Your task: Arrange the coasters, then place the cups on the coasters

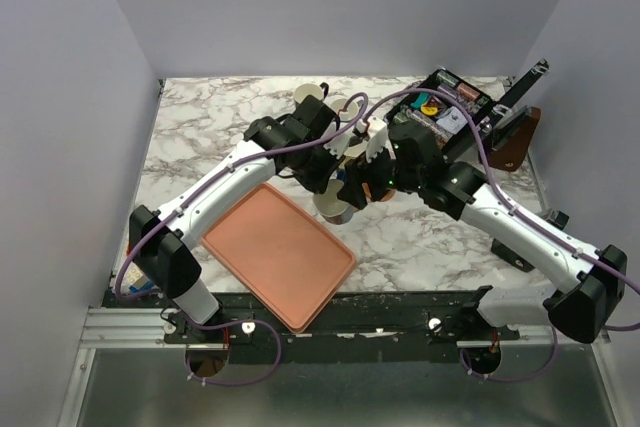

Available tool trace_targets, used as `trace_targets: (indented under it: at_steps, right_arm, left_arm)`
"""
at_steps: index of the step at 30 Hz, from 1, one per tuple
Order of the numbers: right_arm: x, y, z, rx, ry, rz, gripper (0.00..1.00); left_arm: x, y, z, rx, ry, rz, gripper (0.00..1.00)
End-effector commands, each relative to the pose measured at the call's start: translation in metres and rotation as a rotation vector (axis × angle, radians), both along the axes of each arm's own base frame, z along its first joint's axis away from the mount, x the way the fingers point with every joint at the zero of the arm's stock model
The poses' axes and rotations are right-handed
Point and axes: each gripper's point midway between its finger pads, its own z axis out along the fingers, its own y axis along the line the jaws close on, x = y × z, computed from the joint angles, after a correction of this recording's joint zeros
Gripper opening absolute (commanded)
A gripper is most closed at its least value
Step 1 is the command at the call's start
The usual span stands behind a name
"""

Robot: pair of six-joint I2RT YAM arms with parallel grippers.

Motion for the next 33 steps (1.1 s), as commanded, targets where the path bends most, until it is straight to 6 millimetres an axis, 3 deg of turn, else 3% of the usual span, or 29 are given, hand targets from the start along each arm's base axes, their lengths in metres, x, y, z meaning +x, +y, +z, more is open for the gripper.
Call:
trace_targets:
  at_steps: [1, 9, 12, 16, 22, 26, 33]
  right_arm:
    - [0.015, -0.006, -0.015, -0.103, -0.024, -0.099, 0.74]
    - [0.021, 0.002, -0.028, -0.185, -0.057, -0.121, 0.64]
    - [0.027, 0.002, -0.032, -0.223, -0.073, -0.163, 0.53]
    - [0.033, -0.006, -0.036, -0.26, -0.071, -0.226, 0.31]
    - [0.029, -0.011, -0.039, -0.277, -0.082, -0.231, 0.03]
    - [0.025, -0.016, -0.047, -0.293, -0.086, -0.228, 0.01]
    - [0.03, -0.022, -0.043, -0.269, -0.095, -0.305, 0.01]
  left_arm:
    - [0.004, -0.018, 0.029, -0.109, -0.035, 0.002, 0.0]
    - [-0.001, -0.026, 0.038, -0.179, -0.01, 0.031, 0.0]
    - [-0.002, -0.026, 0.042, -0.194, -0.013, 0.051, 0.0]
    - [0.001, -0.026, 0.045, -0.214, -0.019, 0.099, 0.0]
    - [0.003, -0.03, 0.048, -0.257, -0.01, 0.151, 0.0]
    - [0.008, -0.029, 0.053, -0.273, -0.024, 0.192, 0.0]
    - [0.002, -0.023, 0.048, -0.305, -0.003, 0.247, 0.31]
